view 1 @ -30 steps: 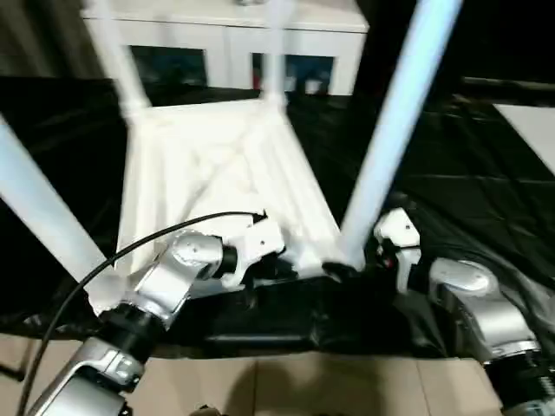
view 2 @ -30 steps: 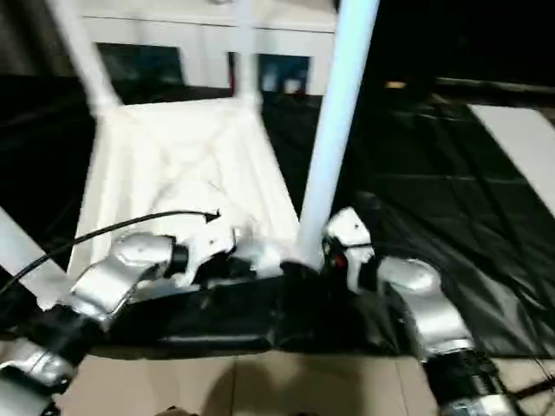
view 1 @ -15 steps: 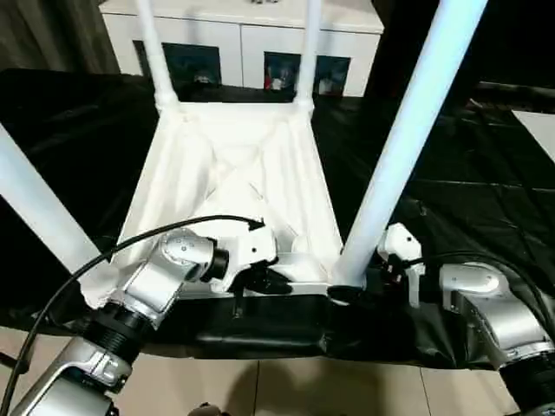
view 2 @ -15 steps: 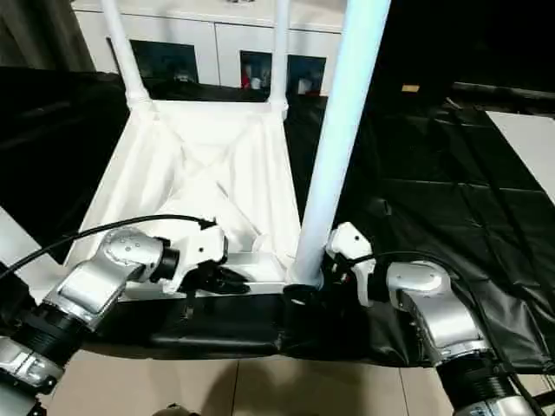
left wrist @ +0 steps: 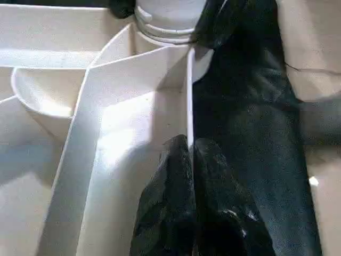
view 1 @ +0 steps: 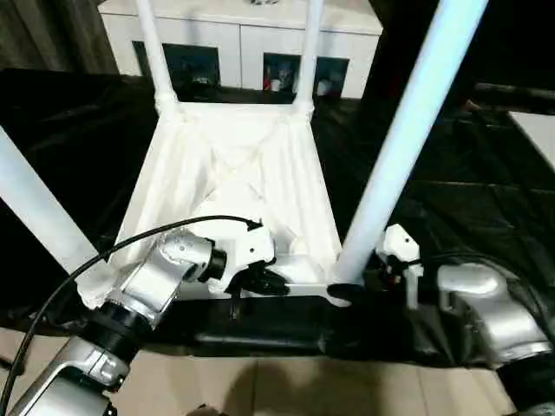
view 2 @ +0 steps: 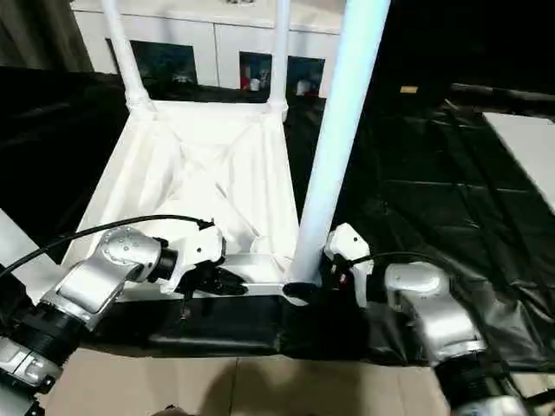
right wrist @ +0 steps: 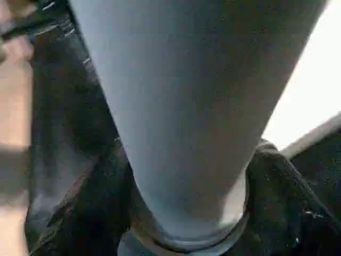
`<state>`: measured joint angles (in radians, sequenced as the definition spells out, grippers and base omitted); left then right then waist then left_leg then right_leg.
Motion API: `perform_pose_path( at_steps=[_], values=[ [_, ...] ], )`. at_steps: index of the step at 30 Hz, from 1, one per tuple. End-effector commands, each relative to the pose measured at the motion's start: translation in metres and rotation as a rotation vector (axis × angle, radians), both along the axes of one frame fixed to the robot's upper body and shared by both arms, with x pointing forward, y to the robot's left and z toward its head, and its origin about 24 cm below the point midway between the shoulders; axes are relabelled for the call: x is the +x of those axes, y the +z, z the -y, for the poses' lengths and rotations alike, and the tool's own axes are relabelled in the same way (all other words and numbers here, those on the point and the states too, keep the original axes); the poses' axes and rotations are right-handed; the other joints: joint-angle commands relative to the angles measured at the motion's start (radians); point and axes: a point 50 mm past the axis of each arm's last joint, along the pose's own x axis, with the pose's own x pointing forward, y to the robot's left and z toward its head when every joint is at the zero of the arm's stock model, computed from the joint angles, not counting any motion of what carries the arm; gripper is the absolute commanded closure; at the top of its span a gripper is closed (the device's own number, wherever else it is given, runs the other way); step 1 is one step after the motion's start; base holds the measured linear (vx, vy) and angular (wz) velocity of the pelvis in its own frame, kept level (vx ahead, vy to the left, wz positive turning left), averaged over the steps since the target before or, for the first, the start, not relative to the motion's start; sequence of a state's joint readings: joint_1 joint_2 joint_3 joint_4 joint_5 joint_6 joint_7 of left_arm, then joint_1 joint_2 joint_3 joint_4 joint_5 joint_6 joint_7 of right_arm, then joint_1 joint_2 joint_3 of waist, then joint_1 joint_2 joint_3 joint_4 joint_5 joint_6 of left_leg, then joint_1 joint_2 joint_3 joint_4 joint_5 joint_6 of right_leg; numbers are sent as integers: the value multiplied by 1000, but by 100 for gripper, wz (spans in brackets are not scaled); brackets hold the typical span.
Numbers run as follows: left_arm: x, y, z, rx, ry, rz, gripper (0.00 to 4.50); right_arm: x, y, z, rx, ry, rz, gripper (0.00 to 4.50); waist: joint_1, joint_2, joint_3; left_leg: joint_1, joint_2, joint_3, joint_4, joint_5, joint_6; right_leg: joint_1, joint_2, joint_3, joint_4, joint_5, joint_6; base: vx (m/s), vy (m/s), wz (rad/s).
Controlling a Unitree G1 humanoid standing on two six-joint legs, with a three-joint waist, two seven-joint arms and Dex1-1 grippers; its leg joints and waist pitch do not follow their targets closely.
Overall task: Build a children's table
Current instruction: Rotate leg to tighten
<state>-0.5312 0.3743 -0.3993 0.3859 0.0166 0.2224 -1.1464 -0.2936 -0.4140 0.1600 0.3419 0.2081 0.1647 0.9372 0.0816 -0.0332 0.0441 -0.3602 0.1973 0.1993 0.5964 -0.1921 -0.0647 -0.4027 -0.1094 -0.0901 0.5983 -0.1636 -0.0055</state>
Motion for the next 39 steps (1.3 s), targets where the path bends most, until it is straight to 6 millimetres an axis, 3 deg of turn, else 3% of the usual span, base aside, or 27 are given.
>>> perform_pose_path(
  at_steps=[1,2,3,5,7,9,10,11,12,13,16,17,18,20,23,26,28,30,31,33,34,36,37,39],
  values=[
    [7,-11,13,17,132,-12,450,17,-10,2,-34,-281,13,182,-10,-1,-47,12,35,-19,-82,-305,-7,39,-47,45,-83,-403,-172,0,0,0],
    [7,-11,13,16,136,-12,450,17,-10,1,-33,-286,12,183,-16,-1,-46,15,34,-22,-85,-330,-19,35,-46,45,-85,-441,-160,-52,4,-4],
    [11,-12,19,1,198,-9,450,22,-13,-5,4,-404,-2,183,-24,-3,-47,17,33,-29,-86,-364,-38,36,-49,40,-94,-505,-130,-66,12,-6],
    [18,-12,27,-6,294,-6,450,27,-17,-16,23,-513,-11,184,-40,-6,-47,13,30,-37,-87,-394,-37,37,-49,32,-106,-575,-87,-61,13,-7],
    [22,-13,34,-15,364,-10,450,30,-20,-24,35,-579,-29,185,-47,-3,-45,22,26,-36,-82,-415,-32,24,-47,29,-118,-610,-72,-51,9,-3],
    [26,-14,44,-4,444,-7,450,34,-25,-39,51,-671,-62,185,-54,-1,-46,19,23,-39,-82,-419,-26,26,-49,25,-124,-632,-59,0,0,0],
    [28,-15,52,9,478,8,450,37,-27,-49,49,-736,-71,185,-54,3,-47,19,24,-41,-83,-420,-25,29,-48,21,-126,-627,-57,0,0,0],
    [29,-16,69,22,500,40,450,41,-29,-73,57,-779,-98,185,-68,9,-44,18,24,-48,-87,-459,-38,26,-44,10,-131,-626,-46,0,0,0],
    [29,-17,73,21,504,46,450,42,-29,-79,54,-774,-101,185,-73,7,-45,17,24,-52,-88,-477,-42,32,-42,3,-133,-627,-35,0,0,0],
    [29,-17,76,22,505,51,450,42,-29,-84,47,-763,-97,185,-71,9,-44,25,23,-54,-88,-505,-35,29,-44,2,-143,-622,-28,0,0,0],
    [30,-17,85,36,496,79,450,43,-21,-112,80,-625,-64,185,-79,12,-39,38,26,-59,-92,-577,-23,29,-44,-15,-155,-595,-38,0,0,0],
    [30,-16,86,35,495,87,450,43,-17,-115,100,-596,-47,150,-85,16,-38,44,27,-61,-93,-606,-23,29,-43,-22,-160,-586,-37,0,0,0],
    [31,-14,84,32,482,107,450,42,-13,-115,108,-576,-22,129,-88,11,-39,41,27,-61,-94,-607,-21,32,-44,-22,-159,-581,-37,0,0,0],
    [32,-13,82,37,471,124,450,43,-11,-114,110,-568,2,115,-88,11,-39,33,28,-62,-98,-589,-19,36,-52,-15,-153,-580,-43,0,0,0],
    [31,-13,70,54,368,171,450,46,-4,-90,67,-602,109,98,-95,9,-42,11,28,-68,-104,-544,-21,50,-60,-9,-146,-586,-44,0,0,0],
    [30,-13,66,52,353,164,450,46,-2,-81,54,-615,136,66,-98,6,-45,6,29,-65,-104,-510,-11,48,-62,-1,-140,-558,-63,0,0,0],
    [29,-13,60,61,321,172,450,46,2,-69,57,-612,157,66,-98,7,-40,14,29,-61,-102,-522,-4,39,-58,-2,-147,-562,-69,0,0,0],
    [25,-13,51,60,233,171,450,38,8,-46,25,-519,200,66,-94,12,-39,16,28,-59,-102,-517,3,39,-59,1,-149,-565,-67,0,0,0],
    [25,-13,51,60,233,171,450,38,8,-46,25,-519,200,66,-92,5,-38,15,31,-57,-104,-511,9,41,-57,4,-149,-562,-63,0,0,0],
    [23,-13,47,65,210,166,450,34,10,-39,29,-466,197,66,-87,8,-40,20,33,-54,-102,-498,9,34,-59,8,-144,-536,-93,0,0,0],
    [20,-14,44,60,177,143,450,28,12,-31,36,-393,187,66,-85,9,-40,17,33,-53,-103,-491,11,39,-58,9,-143,-524,-96,0,0,0],
    [15,-13,41,45,94,132,450,19,14,-21,40,-275,162,66,-66,12,-41,18,39,-51,-105,-469,25,41,-58,19,-136,-474,-107,0,0,0],
    [10,-13,40,39,41,112,450,15,15,-18,29,-221,156,66,-64,11,-41,16,40,-46,-105,-462,24,35,-58,25,-129,-444,-129,0,0,0],
    [1,-12,35,39,-72,77,450,6,15,-11,9,-113,133,66,-59,7,-43,12,40,-44,-105,-436,28,41,-58,29,-120,-416,-145,0,0,0]
  ],
)
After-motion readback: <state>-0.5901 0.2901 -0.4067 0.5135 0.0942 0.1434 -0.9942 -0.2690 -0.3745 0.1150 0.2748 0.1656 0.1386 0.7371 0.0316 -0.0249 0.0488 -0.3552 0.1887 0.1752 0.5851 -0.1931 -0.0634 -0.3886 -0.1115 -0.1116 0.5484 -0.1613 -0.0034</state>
